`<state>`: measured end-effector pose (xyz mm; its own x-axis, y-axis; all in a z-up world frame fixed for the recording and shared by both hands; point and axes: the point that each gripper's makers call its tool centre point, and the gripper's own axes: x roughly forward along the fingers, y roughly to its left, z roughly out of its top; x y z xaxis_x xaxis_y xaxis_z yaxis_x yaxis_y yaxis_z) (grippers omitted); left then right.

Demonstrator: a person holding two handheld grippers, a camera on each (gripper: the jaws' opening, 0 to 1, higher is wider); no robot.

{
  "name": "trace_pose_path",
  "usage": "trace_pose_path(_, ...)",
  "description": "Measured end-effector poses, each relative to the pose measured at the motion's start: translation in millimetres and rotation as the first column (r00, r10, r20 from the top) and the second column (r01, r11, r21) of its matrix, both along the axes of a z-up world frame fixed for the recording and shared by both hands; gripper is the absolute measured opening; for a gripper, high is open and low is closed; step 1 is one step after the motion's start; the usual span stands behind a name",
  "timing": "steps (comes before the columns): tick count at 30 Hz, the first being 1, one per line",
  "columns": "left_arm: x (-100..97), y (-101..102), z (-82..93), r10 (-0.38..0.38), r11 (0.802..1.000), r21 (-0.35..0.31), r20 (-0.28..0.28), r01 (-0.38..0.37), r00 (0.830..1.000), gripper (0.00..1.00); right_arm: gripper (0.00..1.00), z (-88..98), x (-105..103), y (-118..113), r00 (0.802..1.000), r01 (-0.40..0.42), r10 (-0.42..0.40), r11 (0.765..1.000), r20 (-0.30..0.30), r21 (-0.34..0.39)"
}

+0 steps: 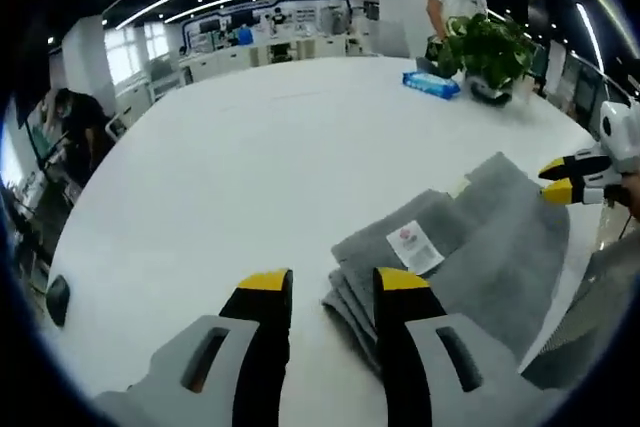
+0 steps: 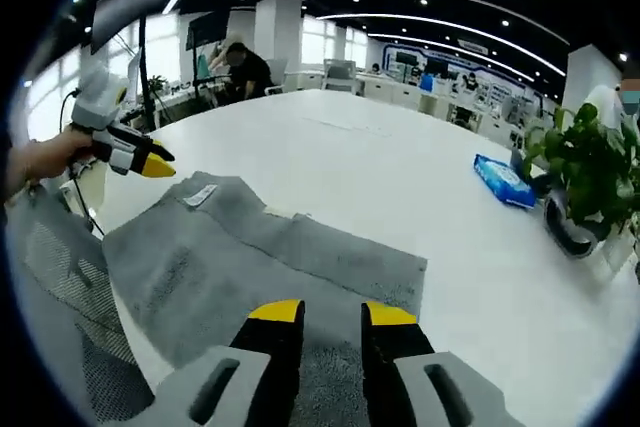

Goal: Open the folded towel by lifting each exposed corner and separating the folded layers until the towel lies flat within the target outline without major curled edges

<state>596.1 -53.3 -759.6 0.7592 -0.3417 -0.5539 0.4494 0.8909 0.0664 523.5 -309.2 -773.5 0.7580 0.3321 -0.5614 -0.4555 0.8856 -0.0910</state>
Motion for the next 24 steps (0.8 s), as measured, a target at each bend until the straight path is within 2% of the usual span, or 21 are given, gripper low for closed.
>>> trace_pose_path(1, 0.2, -4, 4.7, -0.02, 1.0, -0.003, 0.02, 0.02, 1.0, 0.29, 0.17, 1.7, 0, 5, 1.0, -0.019, 0.019, 1.0, 0.007, 0.006)
trace_pose_path(2, -0.6, -11, 8.2, -0.049, 0.999, 0.002, 0.035, 0.049, 0.998, 0.28, 0.14, 5.0, -2, 20, 0.997, -0.078, 0.078, 0.997, 0.02, 0.022)
trace_pose_path(4, -1.6, -19, 14.5, -0.084, 0.996, 0.033, 0.066, 0.082, 0.994, 0.26, 0.06, 3.7, -9, 38, 0.99, -0.143, 0.143, 0.99, 0.007, 0.02)
trace_pose_path(5, -3.9, -31, 17.2, -0.139, 0.99, 0.036, 0.084, 0.136, 0.987, 0.26, 0.05, 3.2, -11, 46, 0.985, -0.171, 0.171, 0.985, 0.008, 0.027)
trace_pose_path(7, -10.6, -48, 17.2, -0.207, 0.978, 0.025, 0.078, 0.205, 0.975, 0.23, 0.04, -2.4, -22, 71, 0.961, -0.274, 0.275, 0.96, -0.019, 0.058)
trace_pose_path(8, -14.0, -56, 15.9, -0.232, 0.973, 0.021, 0.068, 0.231, 0.97, 0.22, 0.04, -7.4, -28, 82, 0.94, -0.339, 0.341, 0.94, -0.033, 0.044)
trace_pose_path(10, -17.0, -68, 9.4, -0.253, 0.968, 0.02, 0.045, 0.252, 0.967, 0.19, 0.02, -19.9, -37, 91, 0.914, -0.401, 0.399, 0.916, -0.074, -0.008)
trace_pose_path(12, -24.8, -84, -1.4, -0.313, 0.95, 0.007, 0.009, 0.313, 0.95, 0.17, 0.02, -29.8, -47, 99, 0.883, -0.461, 0.456, 0.887, -0.111, -0.028)
trace_pose_path(14, -33.5, -94, -15.8, -0.355, 0.934, 0.018, -0.046, 0.357, 0.934, 0.16, 0.02, -35.6, -55, 104, 0.867, -0.485, 0.479, 0.874, -0.141, -0.012)
trace_pose_path(16, -36.6, -94, -29.5, -0.368, 0.926, 0.058, -0.077, 0.372, 0.927, 0.13, 0.02, -40.9, -60, 107, 0.852, -0.505, 0.497, 0.863, -0.165, -0.009)
trace_pose_path(19, -41.4, -91, -46.5, -0.361, 0.928, 0.053, -0.126, 0.369, 0.924, 0.13, 0.02, -54.1, -68, 105, 0.834, -0.523, 0.506, 0.852, -0.221, -0.02)
trace_pose_path(20, -43.7, -89, -51.2, -0.357, 0.928, 0.056, -0.145, 0.368, 0.923, 0.13, 0.02, -55.0, -66, 106, 0.833, -0.529, 0.514, 0.848, -0.205, -0.028)
trace_pose_path(22, -48.2, -81, -62.0, -0.369, 0.912, 0.122, -0.178, 0.393, 0.912, 0.13, 0.02, -54.8, -64, 105, 0.832, -0.53, 0.516, 0.848, -0.205, -0.017)
trace_pose_path(23, -47.8, -81, -63.8, -0.376, 0.907, 0.134, -0.169, 0.4, 0.911, 0.13, 0.02, -54.4, -64, 105, 0.833, -0.523, 0.512, 0.853, -0.21, 0.003)
trace_pose_path(24, -46.8, -85, -61.7, -0.388, 0.907, 0.118, -0.141, 0.405, 0.911, 0.13, 0.02, -54.0, -64, 104, 0.836, -0.512, 0.505, 0.859, -0.214, 0.026)
